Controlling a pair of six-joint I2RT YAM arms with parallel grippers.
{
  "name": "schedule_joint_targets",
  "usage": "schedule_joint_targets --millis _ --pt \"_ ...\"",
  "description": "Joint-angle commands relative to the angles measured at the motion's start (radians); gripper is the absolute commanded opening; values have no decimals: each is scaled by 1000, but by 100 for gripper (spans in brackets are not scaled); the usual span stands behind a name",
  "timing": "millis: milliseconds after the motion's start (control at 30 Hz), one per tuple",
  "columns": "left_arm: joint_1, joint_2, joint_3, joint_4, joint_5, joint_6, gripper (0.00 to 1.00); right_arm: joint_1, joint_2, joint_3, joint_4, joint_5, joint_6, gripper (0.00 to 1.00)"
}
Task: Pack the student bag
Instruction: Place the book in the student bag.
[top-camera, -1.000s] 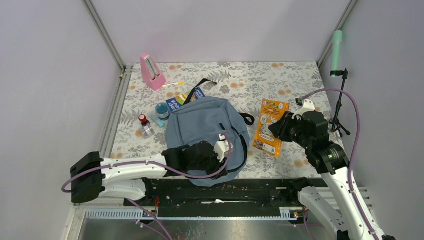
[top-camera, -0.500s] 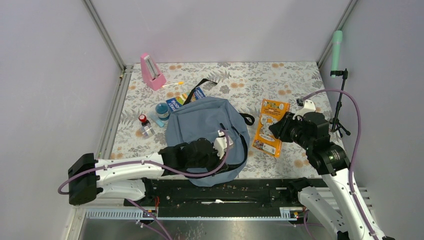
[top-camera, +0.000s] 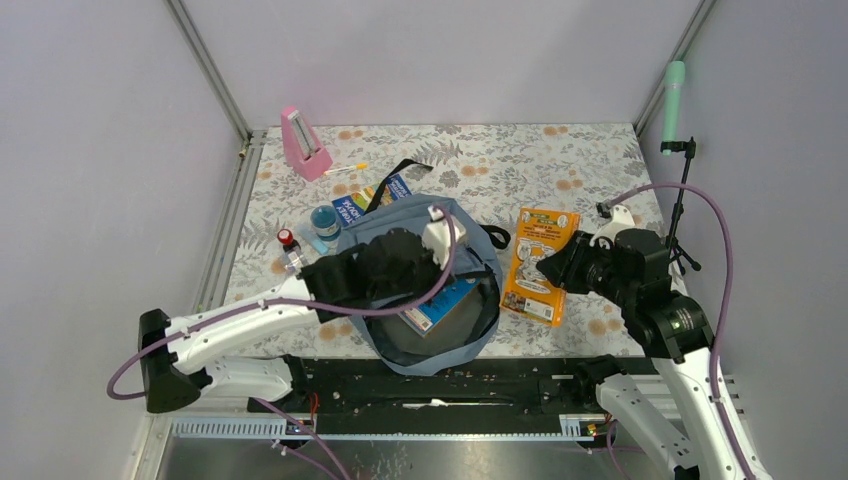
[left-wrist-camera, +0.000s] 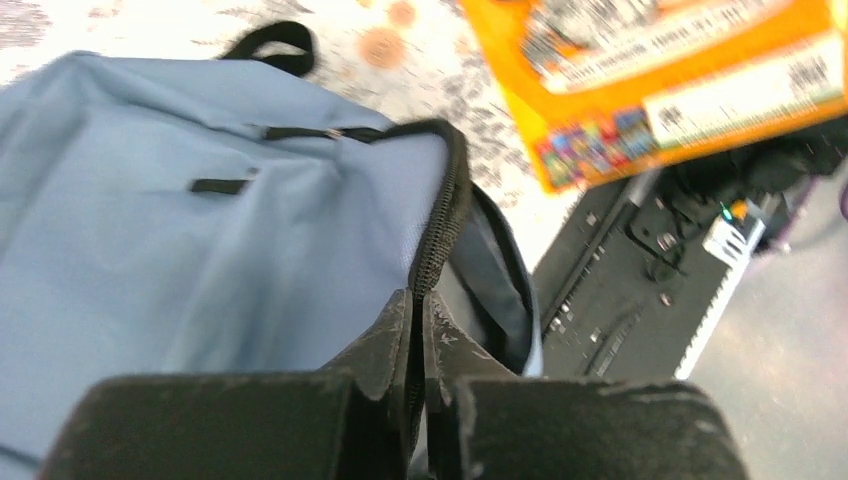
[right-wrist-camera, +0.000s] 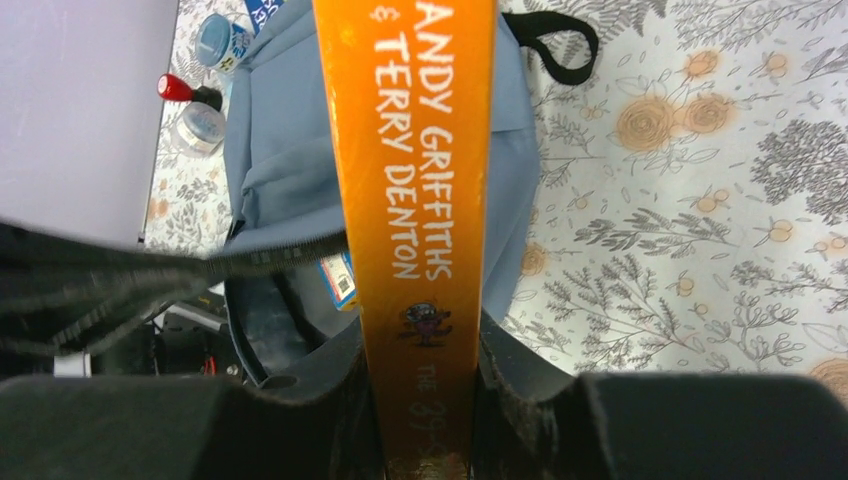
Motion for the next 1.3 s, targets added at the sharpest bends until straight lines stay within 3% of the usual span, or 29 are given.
schedule_joint_targets --millis 0,167,333,600,933,1267 --pt "116 16 114 10 1 47 0 -6 -33 41 19 -100 54 0" --pt "255 84 199 21 140 30 0 -5 -36 -2 -13 -259 105 0" --pt "333 108 204 35 254 42 0 -5 -54 -96 -74 -312 152 0" --pt "360 91 136 80 345 60 0 29 -117 -332 170 -452 422 0" --pt "361 6 79 219 464 40 0 308 -22 -375 391 -335 635 0" --pt "361 -64 51 334 550 2 0 446 61 -424 554 -151 777 0"
